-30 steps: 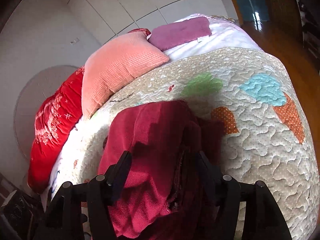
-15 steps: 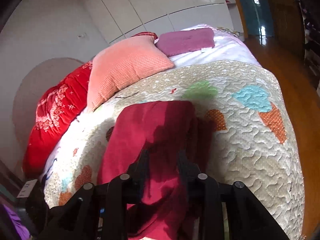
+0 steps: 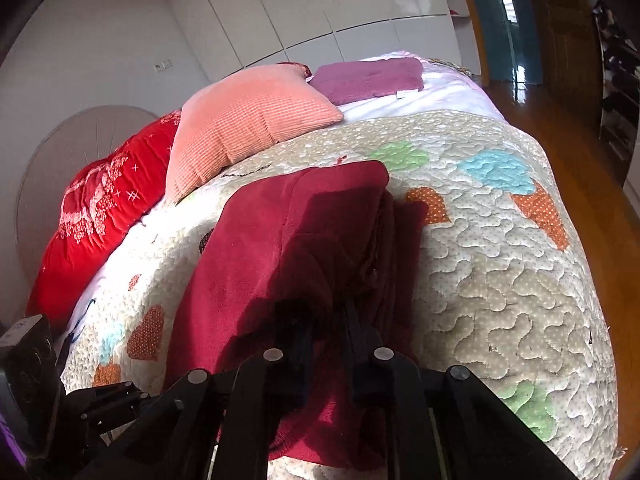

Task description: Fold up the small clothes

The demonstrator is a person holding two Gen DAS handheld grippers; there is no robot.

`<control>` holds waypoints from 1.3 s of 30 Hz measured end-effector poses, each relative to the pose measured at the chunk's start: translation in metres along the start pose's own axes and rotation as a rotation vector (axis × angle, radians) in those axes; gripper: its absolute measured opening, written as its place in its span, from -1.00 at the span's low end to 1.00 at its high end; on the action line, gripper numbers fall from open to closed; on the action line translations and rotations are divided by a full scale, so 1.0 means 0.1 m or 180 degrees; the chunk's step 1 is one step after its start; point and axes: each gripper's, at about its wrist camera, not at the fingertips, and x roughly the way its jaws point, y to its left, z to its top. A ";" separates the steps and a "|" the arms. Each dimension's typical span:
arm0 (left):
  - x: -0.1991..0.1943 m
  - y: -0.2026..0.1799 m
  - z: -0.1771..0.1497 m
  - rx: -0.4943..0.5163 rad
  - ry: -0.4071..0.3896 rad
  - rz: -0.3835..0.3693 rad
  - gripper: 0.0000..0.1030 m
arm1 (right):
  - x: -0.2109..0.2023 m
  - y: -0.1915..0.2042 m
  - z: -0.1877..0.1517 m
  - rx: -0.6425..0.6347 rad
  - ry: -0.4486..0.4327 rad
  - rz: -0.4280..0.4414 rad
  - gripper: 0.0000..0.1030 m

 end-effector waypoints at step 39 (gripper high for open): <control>-0.24 0.06 0.06 -0.0033 -0.0283 0.0543 -0.33 | -0.57 0.13 -0.36 -0.0068 -0.0338 0.0037 -0.54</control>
